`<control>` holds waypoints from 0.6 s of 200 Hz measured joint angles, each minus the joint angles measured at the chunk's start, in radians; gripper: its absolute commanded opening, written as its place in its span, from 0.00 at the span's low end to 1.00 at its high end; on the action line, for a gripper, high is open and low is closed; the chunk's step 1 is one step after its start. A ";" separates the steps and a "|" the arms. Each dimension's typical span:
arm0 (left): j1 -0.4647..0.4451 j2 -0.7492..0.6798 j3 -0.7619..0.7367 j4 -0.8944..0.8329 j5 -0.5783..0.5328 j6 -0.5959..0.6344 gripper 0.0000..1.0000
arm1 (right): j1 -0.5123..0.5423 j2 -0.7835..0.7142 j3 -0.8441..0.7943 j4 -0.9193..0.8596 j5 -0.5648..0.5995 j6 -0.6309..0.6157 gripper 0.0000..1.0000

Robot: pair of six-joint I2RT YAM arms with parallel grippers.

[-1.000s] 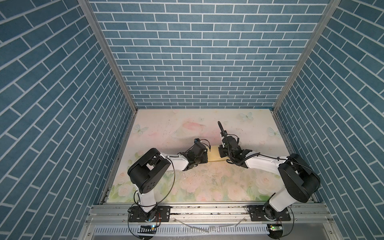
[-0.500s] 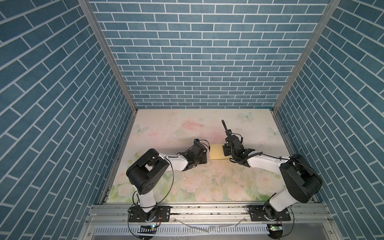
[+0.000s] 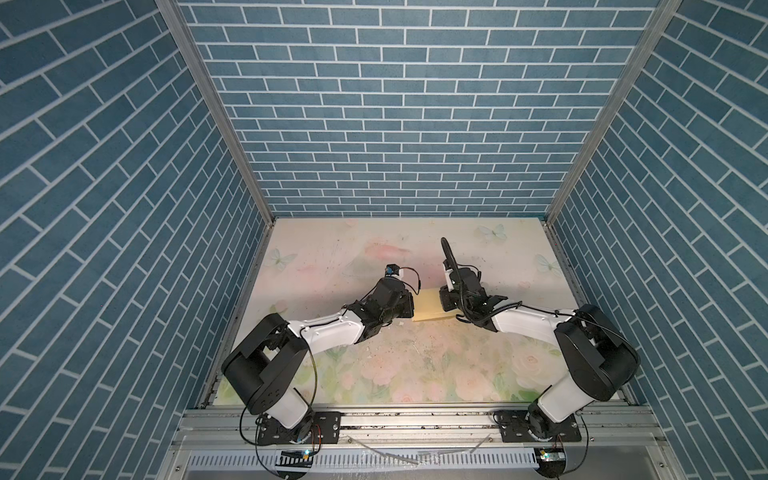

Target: Place the letter into the envelope and seal it

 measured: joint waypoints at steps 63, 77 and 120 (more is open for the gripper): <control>0.050 0.077 -0.008 0.051 0.046 -0.061 0.06 | 0.075 0.051 0.037 0.044 -0.091 -0.019 0.00; 0.061 0.097 -0.021 0.064 0.059 -0.079 0.04 | 0.079 0.056 0.041 0.049 -0.106 -0.021 0.00; 0.066 0.156 -0.027 0.078 0.094 -0.110 0.00 | 0.090 0.064 0.047 0.058 -0.127 -0.035 0.00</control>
